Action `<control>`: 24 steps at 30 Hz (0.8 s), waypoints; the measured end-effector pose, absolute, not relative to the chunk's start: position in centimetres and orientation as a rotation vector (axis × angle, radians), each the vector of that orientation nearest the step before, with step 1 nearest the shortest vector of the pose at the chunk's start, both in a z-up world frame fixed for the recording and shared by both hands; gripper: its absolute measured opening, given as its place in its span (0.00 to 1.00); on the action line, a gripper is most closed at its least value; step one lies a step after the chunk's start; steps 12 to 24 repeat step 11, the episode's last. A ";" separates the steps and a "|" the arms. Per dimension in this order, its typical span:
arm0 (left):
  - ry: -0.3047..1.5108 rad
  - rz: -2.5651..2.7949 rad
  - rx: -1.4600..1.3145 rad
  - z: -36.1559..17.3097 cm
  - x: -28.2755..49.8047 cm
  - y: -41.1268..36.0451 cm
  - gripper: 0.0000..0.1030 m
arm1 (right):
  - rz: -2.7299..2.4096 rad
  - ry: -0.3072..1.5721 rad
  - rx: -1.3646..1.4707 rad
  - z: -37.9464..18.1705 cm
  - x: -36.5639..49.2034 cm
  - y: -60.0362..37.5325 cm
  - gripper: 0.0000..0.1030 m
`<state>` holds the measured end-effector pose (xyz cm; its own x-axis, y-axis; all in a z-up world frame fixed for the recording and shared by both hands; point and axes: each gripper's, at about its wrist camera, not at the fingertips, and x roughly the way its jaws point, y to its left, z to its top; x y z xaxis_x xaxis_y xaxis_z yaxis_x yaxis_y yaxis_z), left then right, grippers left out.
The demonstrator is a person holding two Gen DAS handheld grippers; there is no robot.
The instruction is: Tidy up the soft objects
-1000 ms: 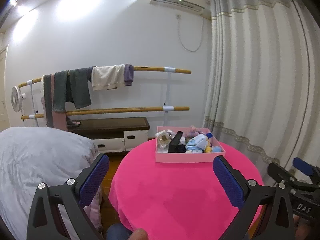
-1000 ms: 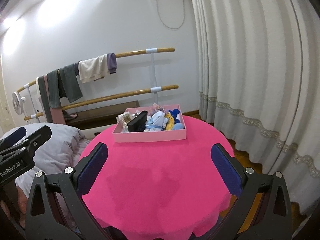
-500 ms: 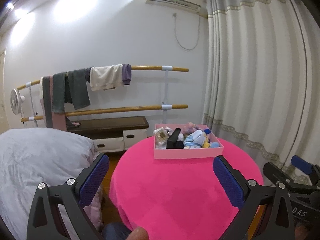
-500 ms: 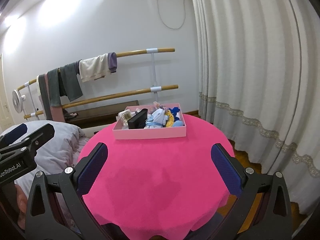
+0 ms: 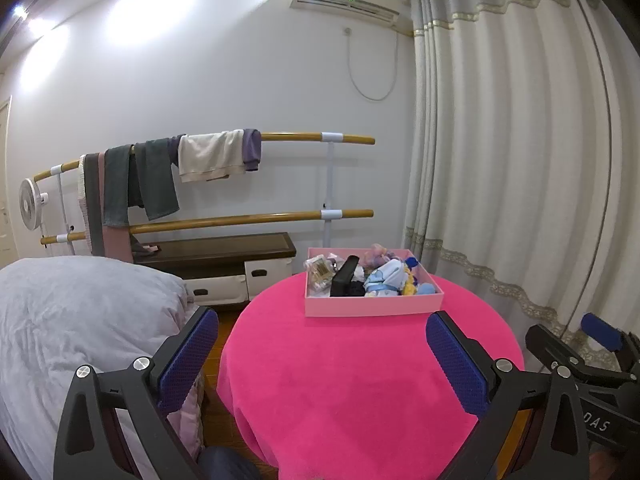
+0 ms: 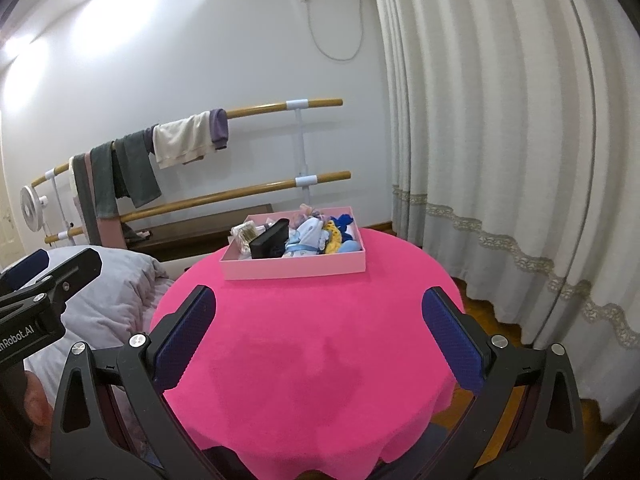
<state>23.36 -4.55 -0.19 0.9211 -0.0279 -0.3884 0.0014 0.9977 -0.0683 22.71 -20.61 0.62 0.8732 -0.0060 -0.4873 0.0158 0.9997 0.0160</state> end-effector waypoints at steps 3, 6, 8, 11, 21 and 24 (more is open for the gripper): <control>0.397 -0.013 -0.070 -0.2 23.2 -4.7 1.00 | -0.004 0.505 0.017 0.6 22.6 -20.6 1.00; 0.391 -0.006 -0.071 -0.2 23.0 -4.7 1.00 | 0.004 0.502 0.014 0.7 22.5 -20.5 1.00; 0.386 0.002 -0.072 -0.5 22.9 -4.8 1.00 | 0.011 0.501 0.013 0.7 22.4 -20.4 1.00; 0.390 0.002 -0.079 -0.7 22.9 -4.8 1.00 | 0.015 0.504 0.012 0.6 22.5 -20.5 1.00; 0.390 0.002 -0.079 -0.7 22.9 -4.8 1.00 | 0.015 0.504 0.012 0.6 22.5 -20.5 1.00; 0.390 0.002 -0.079 -0.7 22.9 -4.8 1.00 | 0.015 0.504 0.012 0.6 22.5 -20.5 1.00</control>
